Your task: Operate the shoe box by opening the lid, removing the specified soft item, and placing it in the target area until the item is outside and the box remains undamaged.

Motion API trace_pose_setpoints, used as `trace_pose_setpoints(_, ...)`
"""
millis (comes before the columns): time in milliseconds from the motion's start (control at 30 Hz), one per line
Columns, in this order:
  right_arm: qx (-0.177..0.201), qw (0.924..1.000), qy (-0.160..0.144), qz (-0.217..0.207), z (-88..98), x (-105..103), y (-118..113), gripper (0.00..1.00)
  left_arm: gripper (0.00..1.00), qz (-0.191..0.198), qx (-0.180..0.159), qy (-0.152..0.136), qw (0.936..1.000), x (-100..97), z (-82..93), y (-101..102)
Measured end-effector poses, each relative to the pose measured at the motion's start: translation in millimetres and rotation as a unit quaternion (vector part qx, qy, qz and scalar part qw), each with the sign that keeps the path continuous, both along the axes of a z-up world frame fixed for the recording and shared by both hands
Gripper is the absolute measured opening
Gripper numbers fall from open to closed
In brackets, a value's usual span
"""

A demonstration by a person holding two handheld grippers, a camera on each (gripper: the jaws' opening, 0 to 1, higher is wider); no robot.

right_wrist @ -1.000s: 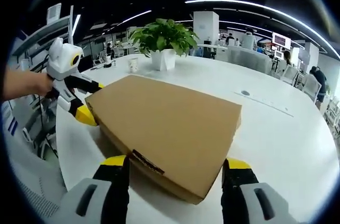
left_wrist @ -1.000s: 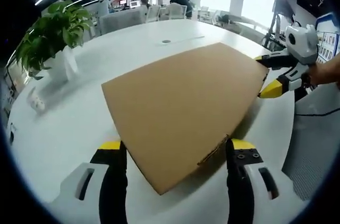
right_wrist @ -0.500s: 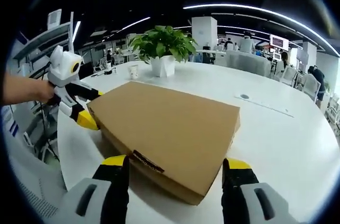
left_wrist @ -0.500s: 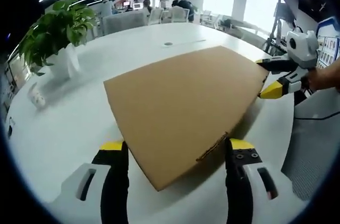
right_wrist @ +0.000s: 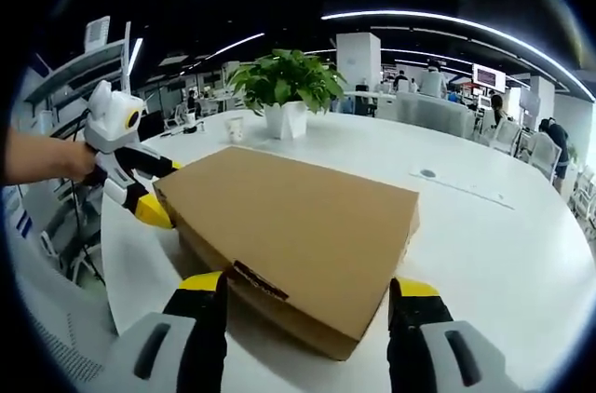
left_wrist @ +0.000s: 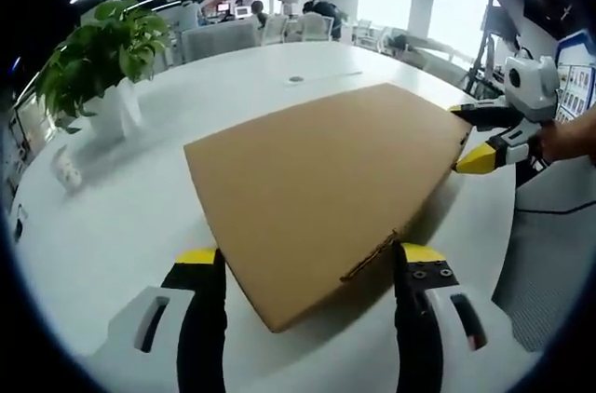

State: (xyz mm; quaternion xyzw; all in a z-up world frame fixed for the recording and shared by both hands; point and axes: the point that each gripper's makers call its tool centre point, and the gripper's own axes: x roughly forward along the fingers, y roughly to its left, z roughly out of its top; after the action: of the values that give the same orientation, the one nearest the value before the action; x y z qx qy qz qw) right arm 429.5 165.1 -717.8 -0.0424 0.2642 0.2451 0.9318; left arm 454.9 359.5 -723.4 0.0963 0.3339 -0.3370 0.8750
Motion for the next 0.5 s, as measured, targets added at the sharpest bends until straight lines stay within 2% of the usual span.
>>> trace_pose_setpoints(500, -0.009, 0.9998, -0.010, 0.013, 9.6, -2.8, 0.1, 0.68, 0.74, 0.004, -0.012, -0.008, 0.9999, -2.1, 10.2, -0.1)
